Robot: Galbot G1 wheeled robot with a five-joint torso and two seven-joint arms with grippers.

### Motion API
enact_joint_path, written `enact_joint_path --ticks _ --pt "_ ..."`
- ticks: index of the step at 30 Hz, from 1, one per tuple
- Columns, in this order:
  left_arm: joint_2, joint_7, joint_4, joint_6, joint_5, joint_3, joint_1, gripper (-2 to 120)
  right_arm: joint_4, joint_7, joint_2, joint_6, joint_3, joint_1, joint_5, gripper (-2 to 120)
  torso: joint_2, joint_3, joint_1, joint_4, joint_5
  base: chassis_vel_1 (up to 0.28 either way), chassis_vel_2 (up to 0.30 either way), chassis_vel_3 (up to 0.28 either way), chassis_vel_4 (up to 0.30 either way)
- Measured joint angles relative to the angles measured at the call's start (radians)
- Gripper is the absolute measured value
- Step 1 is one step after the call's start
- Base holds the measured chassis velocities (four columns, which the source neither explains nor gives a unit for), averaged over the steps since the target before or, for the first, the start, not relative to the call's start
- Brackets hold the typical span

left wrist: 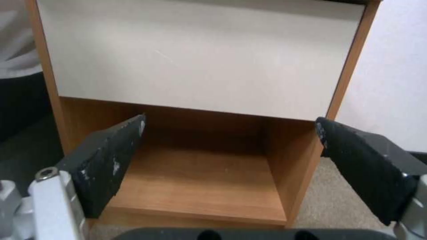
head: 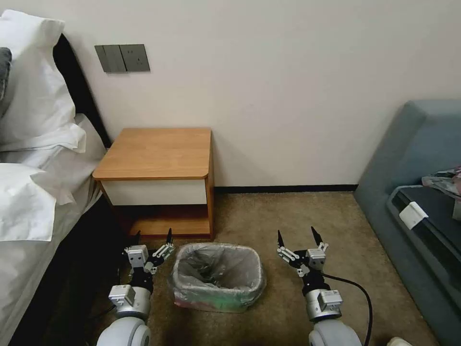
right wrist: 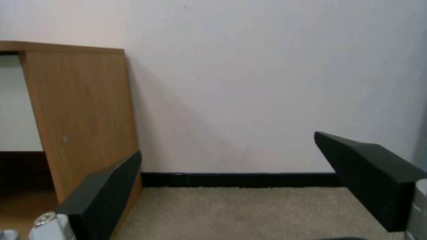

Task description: Pick up the garbage bag from the table and place it over the trash can.

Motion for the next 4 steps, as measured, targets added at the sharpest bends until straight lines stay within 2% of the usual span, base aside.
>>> enact_joint_path --ticks 4 --pt "0.000 0.000 0.000 0.000 0.000 0.000 0.000 100 0.000 0.000 0.000 0.000 0.000 0.000 0.000 100 0.000 0.000 0.000 0.0000 0.0000 0.000 0.000 0.000 0.000"
